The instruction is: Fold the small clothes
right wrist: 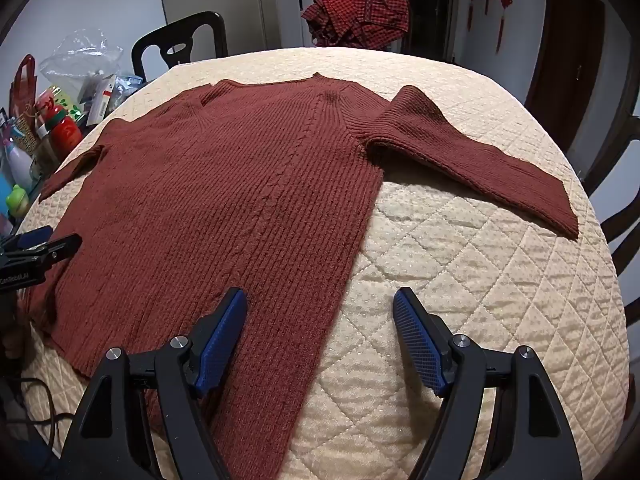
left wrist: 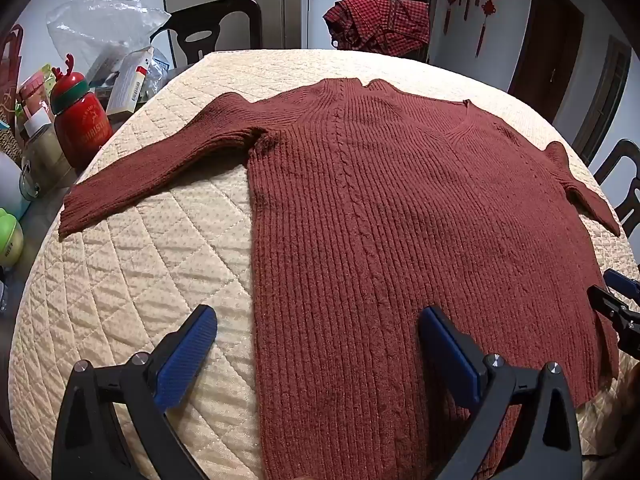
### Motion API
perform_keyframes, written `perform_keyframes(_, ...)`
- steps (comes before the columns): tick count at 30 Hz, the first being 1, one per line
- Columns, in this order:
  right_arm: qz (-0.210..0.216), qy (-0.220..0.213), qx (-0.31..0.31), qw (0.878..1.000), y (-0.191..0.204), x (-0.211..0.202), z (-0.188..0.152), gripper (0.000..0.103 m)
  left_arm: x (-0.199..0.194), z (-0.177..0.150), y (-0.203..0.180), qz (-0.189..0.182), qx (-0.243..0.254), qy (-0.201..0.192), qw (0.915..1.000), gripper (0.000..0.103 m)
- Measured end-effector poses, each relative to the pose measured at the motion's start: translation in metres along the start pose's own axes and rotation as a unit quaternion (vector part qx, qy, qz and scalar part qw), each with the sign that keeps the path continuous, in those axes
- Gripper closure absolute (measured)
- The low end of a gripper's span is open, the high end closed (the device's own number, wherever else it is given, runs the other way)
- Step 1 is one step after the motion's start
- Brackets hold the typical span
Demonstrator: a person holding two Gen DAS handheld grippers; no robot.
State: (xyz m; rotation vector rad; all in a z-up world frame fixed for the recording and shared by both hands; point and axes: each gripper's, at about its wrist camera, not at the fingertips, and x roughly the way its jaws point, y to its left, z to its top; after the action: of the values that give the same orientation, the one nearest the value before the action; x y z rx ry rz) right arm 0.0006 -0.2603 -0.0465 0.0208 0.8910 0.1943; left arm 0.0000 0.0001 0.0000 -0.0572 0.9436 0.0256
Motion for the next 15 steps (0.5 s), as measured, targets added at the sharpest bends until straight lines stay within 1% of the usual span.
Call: perform_keyframes(15, 0.0, 0.0, 0.0, 1.0, -0.0002, 0.0, -0.0003, 0.027, -0.0001, 0.0, 0.0, 0.002, 0.001, -0.001, 1.0, 0.001)
